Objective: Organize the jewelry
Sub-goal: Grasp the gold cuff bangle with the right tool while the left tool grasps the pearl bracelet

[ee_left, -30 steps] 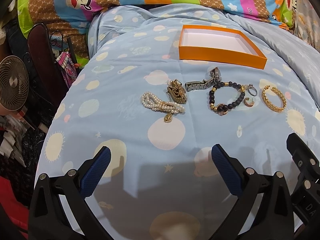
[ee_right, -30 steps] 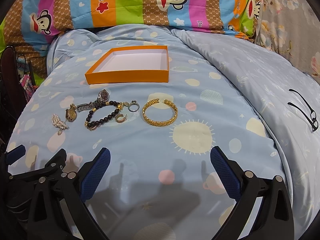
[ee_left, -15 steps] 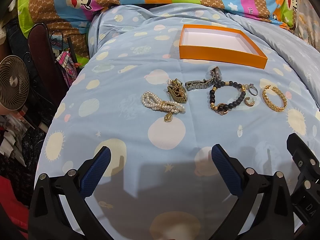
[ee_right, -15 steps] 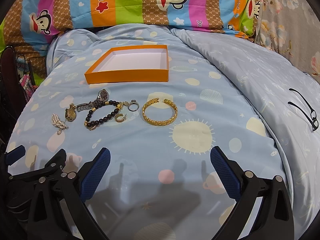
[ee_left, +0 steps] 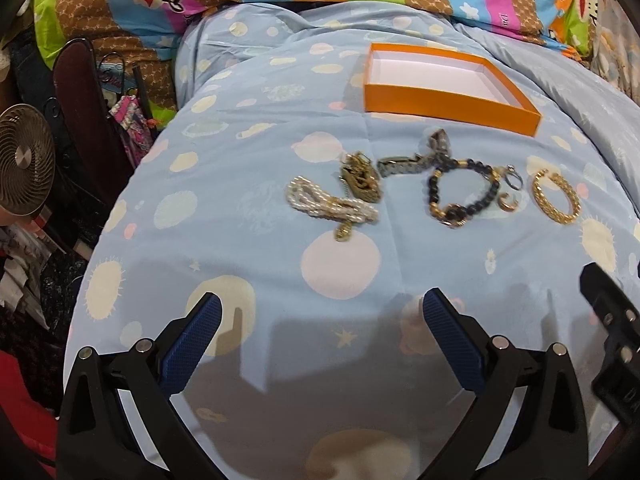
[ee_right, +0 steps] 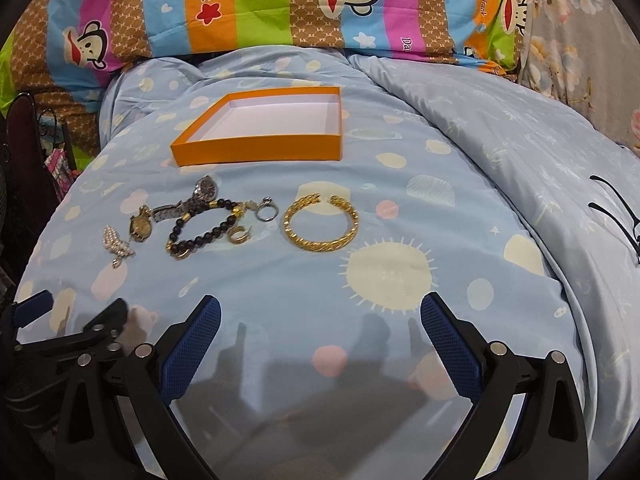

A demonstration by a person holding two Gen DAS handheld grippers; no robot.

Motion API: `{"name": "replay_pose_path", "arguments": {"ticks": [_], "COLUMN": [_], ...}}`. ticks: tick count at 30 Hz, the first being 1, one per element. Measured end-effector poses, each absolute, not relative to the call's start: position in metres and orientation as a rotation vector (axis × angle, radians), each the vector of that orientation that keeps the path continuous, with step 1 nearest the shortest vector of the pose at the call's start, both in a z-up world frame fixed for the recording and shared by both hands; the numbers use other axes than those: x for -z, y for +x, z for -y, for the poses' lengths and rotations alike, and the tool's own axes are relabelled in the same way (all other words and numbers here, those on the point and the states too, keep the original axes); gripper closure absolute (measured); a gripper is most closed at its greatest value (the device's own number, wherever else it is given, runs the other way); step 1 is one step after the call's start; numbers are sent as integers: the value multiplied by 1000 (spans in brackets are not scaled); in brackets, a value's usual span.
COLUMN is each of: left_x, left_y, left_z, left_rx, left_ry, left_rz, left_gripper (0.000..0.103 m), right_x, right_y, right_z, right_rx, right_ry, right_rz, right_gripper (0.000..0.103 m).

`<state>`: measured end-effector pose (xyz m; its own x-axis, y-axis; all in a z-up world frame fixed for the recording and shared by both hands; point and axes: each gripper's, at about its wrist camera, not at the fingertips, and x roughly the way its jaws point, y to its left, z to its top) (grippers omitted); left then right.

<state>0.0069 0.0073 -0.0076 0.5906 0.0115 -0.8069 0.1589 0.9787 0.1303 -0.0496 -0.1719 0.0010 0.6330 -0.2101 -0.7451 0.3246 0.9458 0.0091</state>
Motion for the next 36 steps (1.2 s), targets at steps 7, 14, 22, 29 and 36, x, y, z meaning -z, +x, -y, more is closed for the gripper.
{"name": "replay_pose_path", "arguments": {"ticks": [7, 14, 22, 29, 36], "left_x": [8, 13, 13, 13, 9], "left_y": [19, 24, 41, 54, 59], "left_z": [-17, -21, -35, -38, -35], "left_rx": [71, 71, 58, 72, 108], "left_ry": [182, 179, 141, 119, 103], "left_rz": [-930, -933, -924, -932, -932], "left_gripper": [5, 5, 5, 5, 5], "right_x": [3, 20, 27, 28, 25], "right_y": [-23, 10, 30, 33, 23], "right_z": [201, 205, 200, 196, 205], "right_rx": [311, 263, 255, 265, 272], "right_ry": [159, 187, 183, 156, 215], "right_rz": [-818, -866, -899, -899, -874], "right_gripper": [10, 18, 32, 45, 45]}}
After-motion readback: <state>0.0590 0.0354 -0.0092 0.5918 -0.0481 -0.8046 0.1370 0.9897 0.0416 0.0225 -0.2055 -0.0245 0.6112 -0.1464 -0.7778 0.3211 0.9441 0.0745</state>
